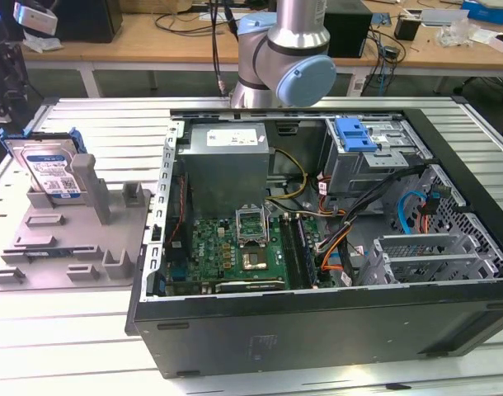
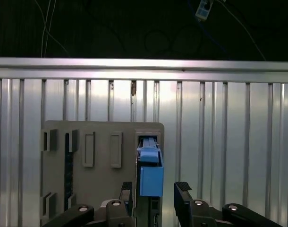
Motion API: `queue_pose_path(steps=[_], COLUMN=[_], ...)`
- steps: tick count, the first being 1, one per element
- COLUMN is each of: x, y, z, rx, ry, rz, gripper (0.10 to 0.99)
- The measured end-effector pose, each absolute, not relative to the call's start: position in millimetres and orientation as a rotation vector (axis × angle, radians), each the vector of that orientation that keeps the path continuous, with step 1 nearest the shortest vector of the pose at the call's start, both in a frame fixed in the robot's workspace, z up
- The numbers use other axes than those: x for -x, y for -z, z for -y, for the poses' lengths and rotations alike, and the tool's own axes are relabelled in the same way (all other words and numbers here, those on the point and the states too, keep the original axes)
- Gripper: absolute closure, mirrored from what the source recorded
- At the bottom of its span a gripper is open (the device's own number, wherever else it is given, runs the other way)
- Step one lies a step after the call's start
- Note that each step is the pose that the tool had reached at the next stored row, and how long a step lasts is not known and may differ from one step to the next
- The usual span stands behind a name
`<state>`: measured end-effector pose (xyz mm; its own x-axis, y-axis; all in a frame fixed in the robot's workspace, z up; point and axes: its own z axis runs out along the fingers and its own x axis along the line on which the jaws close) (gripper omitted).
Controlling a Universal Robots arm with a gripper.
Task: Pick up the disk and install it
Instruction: 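Pick up the disk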
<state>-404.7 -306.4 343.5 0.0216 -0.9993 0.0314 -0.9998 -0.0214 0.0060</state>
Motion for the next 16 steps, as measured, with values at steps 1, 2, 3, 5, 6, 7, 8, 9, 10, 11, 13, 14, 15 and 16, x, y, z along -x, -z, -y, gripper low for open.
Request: queue_pose_path(steps=[1,2,3,5,6,7,8,9,10,11,13,14,15,16], x=[405,405,405,405,405,405,405,405,405,405,405,405,405,405], y=[-343,-342,-342,-340,-340,-339,-339,-338,-337,-336,-335,-334,-333,-333], z=[307,307,307,308,309,310,310,311,311,311,311,311,311,311], rx=[-2.227,-2.228,-2.229,-2.230,-2.231,-2.232,-2.233,-2.233,-2.233,-2.233,-2.233,-2.233,-2.233,-2.233], ry=[-0.028,-0.028,-0.029,-0.028,-0.029,-0.029,-0.029,-0.029,-0.028,-0.028,-0.028,-0.028,-0.029,-0.029], rz=[2.178,2.177,2.177,2.175,2.174,2.173,2.173,2.172,2.172,2.172,2.172,2.172,2.172,2.172], gripper=[0.604,0.604,0.604,0.604,0.604,0.604,0.604,0.604,0.604,0.604,0.604,0.604,0.604,0.604])
